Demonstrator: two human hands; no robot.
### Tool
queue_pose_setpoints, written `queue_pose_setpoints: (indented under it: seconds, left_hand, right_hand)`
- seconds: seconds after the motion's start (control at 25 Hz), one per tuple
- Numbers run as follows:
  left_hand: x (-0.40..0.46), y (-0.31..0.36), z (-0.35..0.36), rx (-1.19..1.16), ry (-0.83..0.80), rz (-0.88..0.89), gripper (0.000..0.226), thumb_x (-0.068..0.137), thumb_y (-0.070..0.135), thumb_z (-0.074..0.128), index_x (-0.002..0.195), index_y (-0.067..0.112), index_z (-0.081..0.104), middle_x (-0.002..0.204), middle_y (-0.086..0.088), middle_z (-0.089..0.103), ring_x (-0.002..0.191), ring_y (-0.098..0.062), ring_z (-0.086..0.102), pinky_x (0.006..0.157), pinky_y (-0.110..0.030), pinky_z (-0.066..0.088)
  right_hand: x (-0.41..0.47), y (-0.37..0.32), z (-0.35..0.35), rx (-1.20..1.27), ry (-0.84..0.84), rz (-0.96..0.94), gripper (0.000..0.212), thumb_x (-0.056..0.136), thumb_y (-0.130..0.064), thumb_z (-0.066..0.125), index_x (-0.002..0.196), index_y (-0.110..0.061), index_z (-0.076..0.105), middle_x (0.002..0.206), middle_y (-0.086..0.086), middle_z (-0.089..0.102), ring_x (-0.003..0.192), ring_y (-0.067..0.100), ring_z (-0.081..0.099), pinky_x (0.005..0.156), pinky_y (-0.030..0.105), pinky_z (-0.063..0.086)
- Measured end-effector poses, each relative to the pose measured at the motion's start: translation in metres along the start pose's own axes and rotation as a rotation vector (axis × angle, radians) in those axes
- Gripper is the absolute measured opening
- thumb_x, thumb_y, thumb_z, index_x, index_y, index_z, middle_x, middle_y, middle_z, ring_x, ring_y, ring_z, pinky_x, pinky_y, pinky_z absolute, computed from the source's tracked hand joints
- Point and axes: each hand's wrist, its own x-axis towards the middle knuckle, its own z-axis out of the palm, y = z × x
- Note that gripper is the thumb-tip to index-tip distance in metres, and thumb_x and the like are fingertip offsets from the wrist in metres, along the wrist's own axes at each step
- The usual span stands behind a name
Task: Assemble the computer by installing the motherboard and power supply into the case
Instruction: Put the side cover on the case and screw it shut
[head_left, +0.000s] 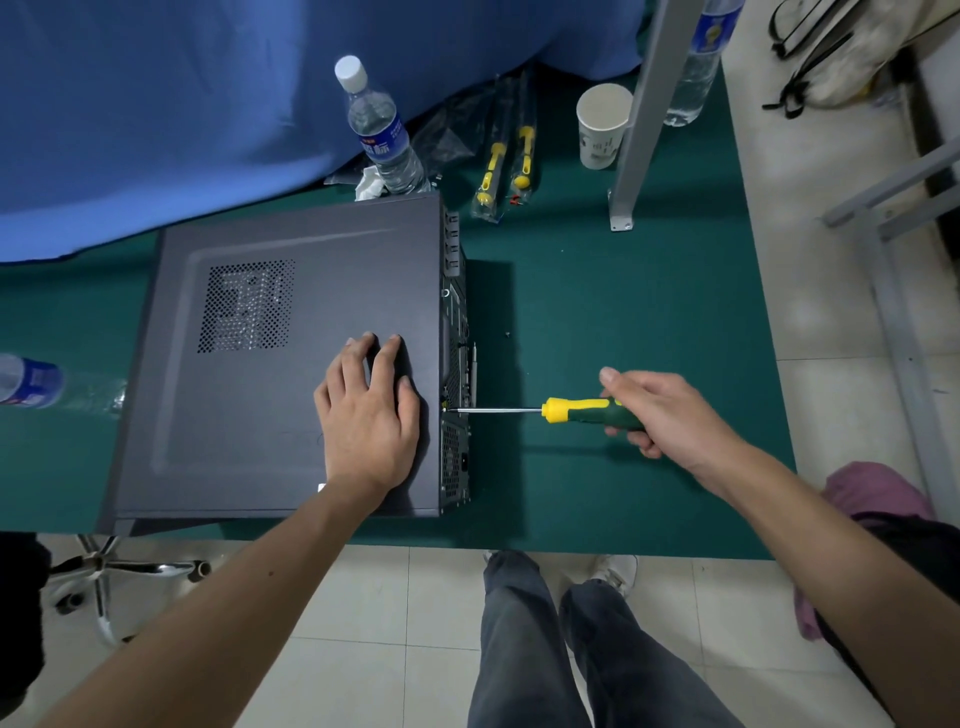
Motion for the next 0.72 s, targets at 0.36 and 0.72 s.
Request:
queue_pose_setpoints:
  seconds: [0.36,0.72]
  left_hand:
    - [0.001,-0.003,0.001,0.003,0.008,-0.006,0.048,0.097,0.037,0.033,0.141,0.023,0.044,0.146,-0.009,0.041,0.137,-0.028,0.033,0.105,-0.049,0.031]
    - [0.001,-0.005,0.002,-0.003,0.007,-0.004,0.048,0.097,0.038,0.033,0.142,0.023,0.043,0.146,-0.009,0.04,0.137,-0.028,0.032,0.106,-0.048,0.031]
  right_hand:
    - [0.0,-0.011,0.002,0.024,0.023,0.044,0.028,0.095,-0.041,0.057,0.089,-0.015,0.064,0.068,0.002,0.066,0.049,0.012,0.046,0.043,0.022,0.036]
    - [-0.004,-0.001,0.004,0.028,0.024,0.0,0.023,0.096,-0.04,0.058,0.087,-0.018,0.061,0.075,0.001,0.061,0.054,0.013,0.045,0.047,0.025,0.038]
